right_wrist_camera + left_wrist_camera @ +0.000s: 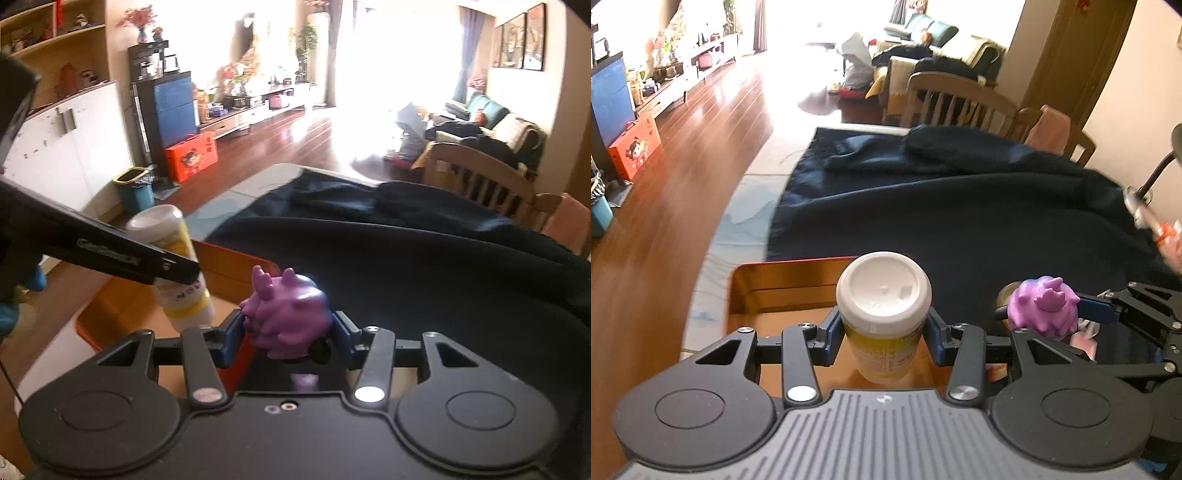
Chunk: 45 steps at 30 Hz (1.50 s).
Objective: Organize rigid objects
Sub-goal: 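Carry the bottle and plush toy over the red tin box with both tools, then release the plush with the right tool while the left tool releases the bottle into the tin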
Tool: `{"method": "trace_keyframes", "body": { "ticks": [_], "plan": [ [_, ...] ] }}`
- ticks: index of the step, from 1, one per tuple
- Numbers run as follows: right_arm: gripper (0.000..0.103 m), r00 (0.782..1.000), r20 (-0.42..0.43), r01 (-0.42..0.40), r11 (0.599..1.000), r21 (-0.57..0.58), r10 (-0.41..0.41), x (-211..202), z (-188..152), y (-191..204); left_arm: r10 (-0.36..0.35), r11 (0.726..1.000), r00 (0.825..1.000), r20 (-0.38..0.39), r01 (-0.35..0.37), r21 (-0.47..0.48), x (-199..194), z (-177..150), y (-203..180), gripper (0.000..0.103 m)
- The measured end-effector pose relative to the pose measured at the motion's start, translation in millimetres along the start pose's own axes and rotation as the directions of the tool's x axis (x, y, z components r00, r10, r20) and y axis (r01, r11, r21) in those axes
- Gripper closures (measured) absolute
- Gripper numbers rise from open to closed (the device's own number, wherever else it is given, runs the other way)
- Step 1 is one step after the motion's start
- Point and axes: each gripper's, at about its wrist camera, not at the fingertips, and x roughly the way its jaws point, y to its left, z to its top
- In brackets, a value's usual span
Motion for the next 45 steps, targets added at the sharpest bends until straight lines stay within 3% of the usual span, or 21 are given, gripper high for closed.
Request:
{"method": "trace_keyframes", "body": {
  "ticks": [6,15,30,37,45],
  "plan": [
    [0.053,0.999,-0.033,-0.028,0.997,-0.077,0.026,25.4,2.6,33.4,0.010,0.996,0.999,-0.051,-0.006,0.086,11.5,-3.4,25.7,0.059],
    [0.053,0.996,-0.083,-0.043,0.990,-0.137,0.032,59.2,0.2,59.1,0.005,0.991,0.989,-0.147,0.014,0.131,42.0,-6.8,45.2,0.059],
    [0.053,0.992,-0.128,-0.044,0.983,-0.176,0.022,91.8,-8.0,74.1,-0.031,0.979,0.989,-0.148,0.059,0.193,67.5,19.2,44.2,0.059],
    [0.052,0.989,-0.150,-0.029,0.974,-0.224,-0.006,102.2,-12.1,85.2,0.016,0.983,0.992,-0.124,0.007,0.186,73.1,25.5,58.6,0.059],
    [0.052,0.992,-0.119,0.020,0.971,-0.239,-0.050,110.3,-8.9,91.9,0.059,0.985,0.993,-0.107,-0.040,0.167,73.5,30.5,72.1,0.059]
  ]
}}
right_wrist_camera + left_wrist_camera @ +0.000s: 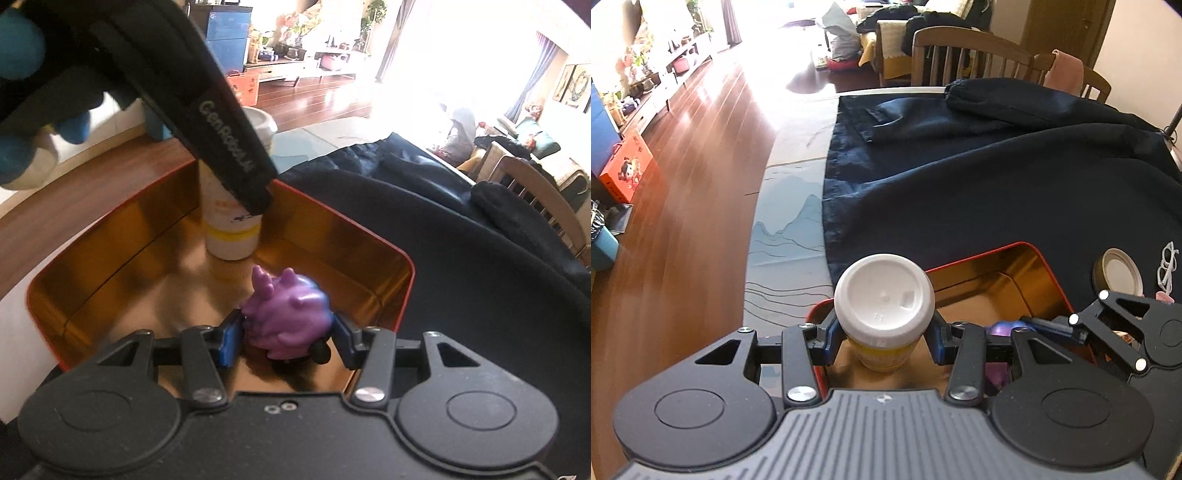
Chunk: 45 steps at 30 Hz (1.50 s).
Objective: Organize rigid objects
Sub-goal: 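Release the plush with the right tool while the left tool releases the bottle into the tin, then move both tools back over the remaining items on the cloth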
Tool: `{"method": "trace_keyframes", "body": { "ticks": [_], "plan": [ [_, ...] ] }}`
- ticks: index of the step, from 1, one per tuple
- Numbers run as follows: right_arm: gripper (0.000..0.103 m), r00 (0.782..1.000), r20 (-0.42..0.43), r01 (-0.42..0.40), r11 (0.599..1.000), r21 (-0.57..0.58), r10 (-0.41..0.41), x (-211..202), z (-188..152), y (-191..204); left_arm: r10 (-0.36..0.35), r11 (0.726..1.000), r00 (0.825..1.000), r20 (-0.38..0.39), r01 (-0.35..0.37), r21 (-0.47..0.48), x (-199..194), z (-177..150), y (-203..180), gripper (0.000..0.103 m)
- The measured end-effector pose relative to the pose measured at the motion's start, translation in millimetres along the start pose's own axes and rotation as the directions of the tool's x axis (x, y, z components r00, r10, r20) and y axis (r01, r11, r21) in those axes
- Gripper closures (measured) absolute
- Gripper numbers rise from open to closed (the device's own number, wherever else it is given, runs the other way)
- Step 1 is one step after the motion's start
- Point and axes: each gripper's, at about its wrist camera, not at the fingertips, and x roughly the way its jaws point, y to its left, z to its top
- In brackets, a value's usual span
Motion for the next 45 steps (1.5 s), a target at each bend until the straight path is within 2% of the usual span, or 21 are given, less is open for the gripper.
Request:
{"method": "trace_keyframes", "body": {
  "ticks": [8,9,12,16,21,29,40,45],
  "plan": [
    [0.051,1.000,-0.013,0.027,1.000,-0.003,-0.027,8.9,9.2,0.2,0.019,1.000,1.000,-0.002,-0.019,-0.019,-2.1,-2.4,7.3,0.058],
    [0.049,1.000,-0.016,0.027,1.000,0.000,-0.027,8.4,8.7,-0.9,0.022,1.000,1.000,-0.005,-0.022,-0.022,-2.2,-3.0,7.3,0.058],
    [0.032,1.000,0.004,0.012,1.000,0.013,-0.012,2.5,6.3,-4.0,0.024,0.999,1.000,-0.005,-0.024,-0.023,-3.3,-5.5,6.8,0.058],
    [0.032,1.000,0.022,-0.013,0.999,0.036,0.012,-9.7,4.5,-4.3,0.025,0.999,1.000,0.004,-0.025,-0.025,-5.8,-8.9,4.4,0.055],
    [0.030,0.998,0.045,-0.054,0.995,0.087,0.050,-24.1,2.4,-13.1,0.008,0.999,1.000,0.020,-0.007,-0.042,-13.4,-15.4,2.3,0.037],
    [0.028,0.989,0.098,-0.127,0.974,0.186,0.111,-57.0,-9.2,-31.6,-0.004,0.997,1.000,0.028,0.006,-0.075,-29.1,-32.2,-5.4,0.036],
    [0.019,0.981,0.161,-0.148,0.959,0.243,0.110,-102.0,-28.7,-56.9,-0.028,0.996,0.992,0.123,0.038,-0.080,-69.1,-49.8,-41.4,0.031],
    [0.013,0.979,0.184,-0.132,0.954,0.270,0.083,-117.9,-41.3,-75.1,-0.031,0.997,0.984,0.175,0.043,-0.065,-84.4,-51.2,-66.8,0.023]
  ]
}}
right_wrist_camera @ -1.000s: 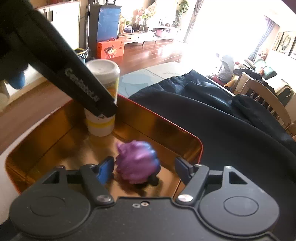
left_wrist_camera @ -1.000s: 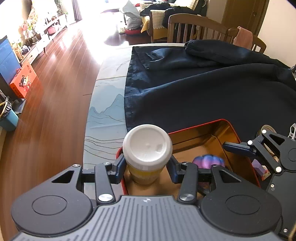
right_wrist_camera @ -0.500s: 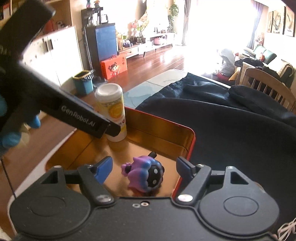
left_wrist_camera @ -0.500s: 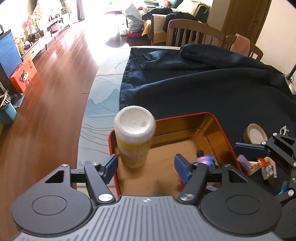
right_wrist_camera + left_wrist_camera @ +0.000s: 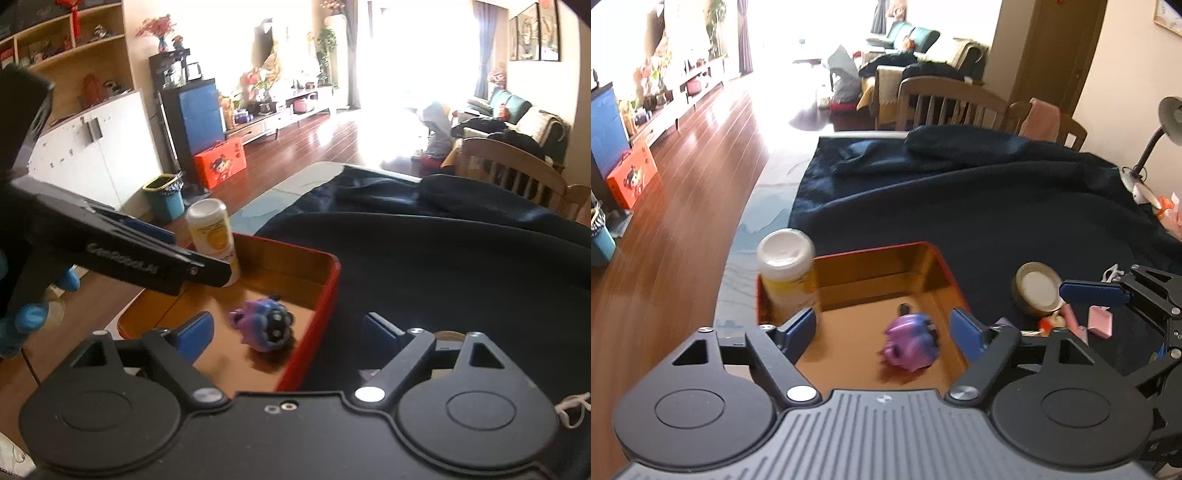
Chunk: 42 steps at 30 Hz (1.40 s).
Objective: Organize rigid objects
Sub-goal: 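Move both tools back over the remaining items on the cloth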
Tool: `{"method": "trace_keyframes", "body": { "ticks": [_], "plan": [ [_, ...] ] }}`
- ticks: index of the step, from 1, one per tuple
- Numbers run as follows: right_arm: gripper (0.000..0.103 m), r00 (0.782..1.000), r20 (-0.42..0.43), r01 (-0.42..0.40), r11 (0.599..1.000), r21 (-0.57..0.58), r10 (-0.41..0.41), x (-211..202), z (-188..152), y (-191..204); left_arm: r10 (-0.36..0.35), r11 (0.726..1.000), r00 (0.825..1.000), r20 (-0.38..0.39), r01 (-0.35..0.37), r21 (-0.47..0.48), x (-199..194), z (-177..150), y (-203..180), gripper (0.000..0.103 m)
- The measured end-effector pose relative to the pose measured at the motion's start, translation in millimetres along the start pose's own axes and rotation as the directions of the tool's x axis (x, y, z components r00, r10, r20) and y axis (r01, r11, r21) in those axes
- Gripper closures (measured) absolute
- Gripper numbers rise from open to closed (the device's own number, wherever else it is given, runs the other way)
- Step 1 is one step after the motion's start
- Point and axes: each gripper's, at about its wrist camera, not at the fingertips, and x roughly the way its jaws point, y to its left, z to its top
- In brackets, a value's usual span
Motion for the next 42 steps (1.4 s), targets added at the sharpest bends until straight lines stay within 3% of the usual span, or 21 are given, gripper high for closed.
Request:
{"method": "trace_keyframes", "body": {
  "ticks": [7,16,28,35,42],
  "plan": [
    [0.001,0.999,0.033,0.039,0.998,0.052,-0.040,-27.9,-14.1,-33.9,-0.008,1.000,0.999,0.039,0.008,0.010,-3.9,-3.7,-38.0,0.021],
    [0.000,0.995,0.020,0.090,0.988,0.128,-0.093,-50.6,-38.5,-94.8,-0.044,0.999,0.995,0.084,0.044,0.009,3.1,-15.3,-86.3,0.020],
    [0.000,0.977,-0.020,0.212,0.951,0.226,-0.213,-66.2,-69.1,-176.4,-0.076,0.997,0.996,0.041,0.077,-0.007,32.0,-20.6,-131.3,0.020],
    [0.001,0.980,-0.067,0.194,0.971,0.141,-0.186,-61.8,-83.0,-189.1,-0.132,0.990,0.991,-0.033,0.133,0.051,54.9,-31.3,-162.4,0.020],
    [0.006,0.985,-0.143,0.099,0.995,-0.007,-0.099,-42.6,-97.2,-171.7,-0.099,0.994,0.989,-0.114,0.103,0.029,81.0,-43.3,-179.4,0.020]
  ]
}}
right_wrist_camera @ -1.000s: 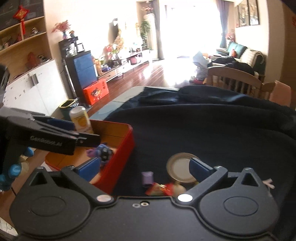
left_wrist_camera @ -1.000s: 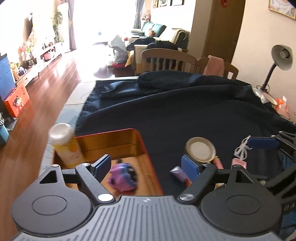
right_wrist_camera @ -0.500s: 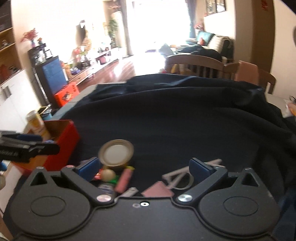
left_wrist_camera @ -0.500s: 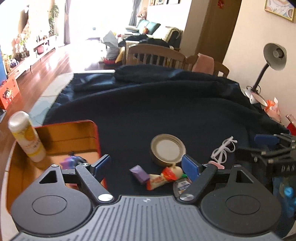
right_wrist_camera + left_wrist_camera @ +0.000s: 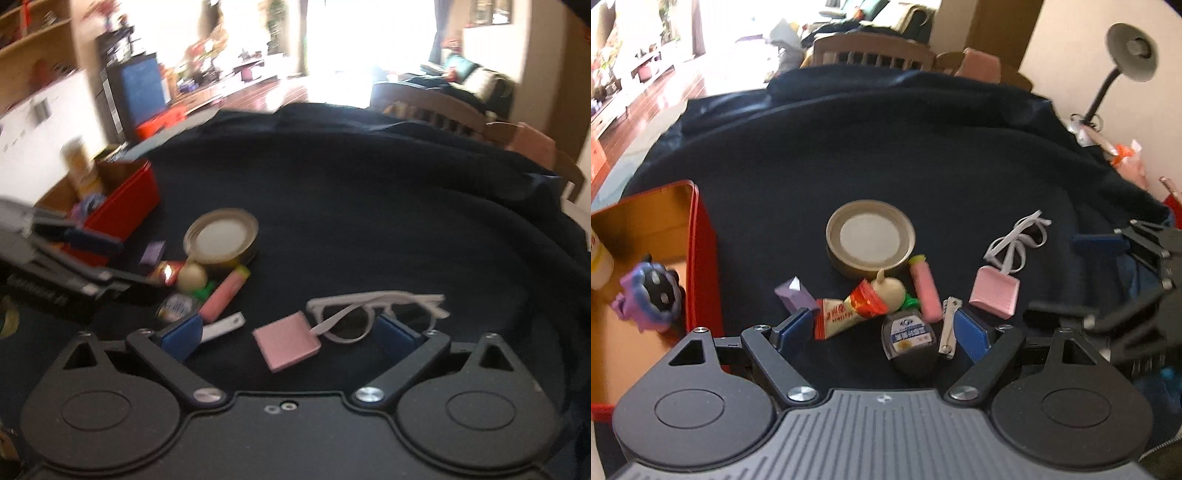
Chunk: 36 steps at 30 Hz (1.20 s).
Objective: Organize rigid objects
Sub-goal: 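Move both tools back over the remaining items on the cloth, then grasp the eye-drop bottle with the left tool while the right tool grasps the pink sponge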
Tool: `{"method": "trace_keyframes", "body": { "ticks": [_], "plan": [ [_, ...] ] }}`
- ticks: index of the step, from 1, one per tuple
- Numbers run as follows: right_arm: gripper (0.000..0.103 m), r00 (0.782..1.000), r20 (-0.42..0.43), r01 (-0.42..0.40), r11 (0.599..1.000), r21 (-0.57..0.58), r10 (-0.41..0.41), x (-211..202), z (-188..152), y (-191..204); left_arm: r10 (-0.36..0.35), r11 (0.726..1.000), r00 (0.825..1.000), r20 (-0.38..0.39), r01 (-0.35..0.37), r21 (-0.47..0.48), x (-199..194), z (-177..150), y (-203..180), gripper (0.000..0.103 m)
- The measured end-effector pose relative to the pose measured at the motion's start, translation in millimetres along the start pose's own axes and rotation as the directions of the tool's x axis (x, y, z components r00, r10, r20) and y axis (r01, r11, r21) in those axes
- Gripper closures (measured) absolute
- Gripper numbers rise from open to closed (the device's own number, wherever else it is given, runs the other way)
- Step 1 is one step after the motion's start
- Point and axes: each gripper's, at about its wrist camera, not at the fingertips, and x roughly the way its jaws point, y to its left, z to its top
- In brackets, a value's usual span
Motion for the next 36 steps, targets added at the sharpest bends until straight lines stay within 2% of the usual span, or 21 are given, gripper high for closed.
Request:
{"method": "trace_keyframes", "body": {
  "ticks": [5,12,18,24,30,33,36],
  "plan": [
    [0.015,0.999,-0.043,-0.014,0.997,-0.071,0.011,14.8,-6.8,6.4,0.017,1.000,0.999,-0.044,-0.018,-0.025,14.0,-4.7,-2.5,0.020],
    [0.027,0.996,-0.082,-0.054,0.994,-0.099,0.046,29.7,-11.1,-3.9,0.052,0.996,0.996,-0.078,-0.057,-0.071,29.2,-10.1,-4.5,0.020],
    [0.035,0.993,-0.093,-0.088,0.988,-0.129,0.076,33.8,-10.5,-5.0,0.077,0.996,0.994,-0.082,-0.081,-0.046,35.7,-10.6,-14.8,0.021],
    [0.040,0.991,-0.102,-0.103,0.984,-0.148,0.089,39.9,-9.4,-5.6,0.058,0.997,0.994,-0.089,-0.063,-0.050,40.2,-6.4,-19.1,0.033],
    [0.040,0.990,-0.106,-0.105,0.984,-0.144,0.090,44.6,-8.4,-8.6,0.055,0.995,0.994,-0.093,-0.062,-0.072,40.7,-3.3,-15.9,0.042],
    [0.042,0.991,-0.100,-0.106,0.984,-0.142,0.093,45.3,-7.4,-8.9,0.073,0.996,0.993,-0.098,-0.078,-0.050,40.7,-3.1,-18.0,0.047],
    [0.047,0.991,-0.098,-0.106,0.984,-0.146,0.092,44.8,-6.9,-6.8,0.119,0.993,0.987,-0.106,-0.118,0.016,41.9,-5.1,-24.8,0.049]
  ]
}}
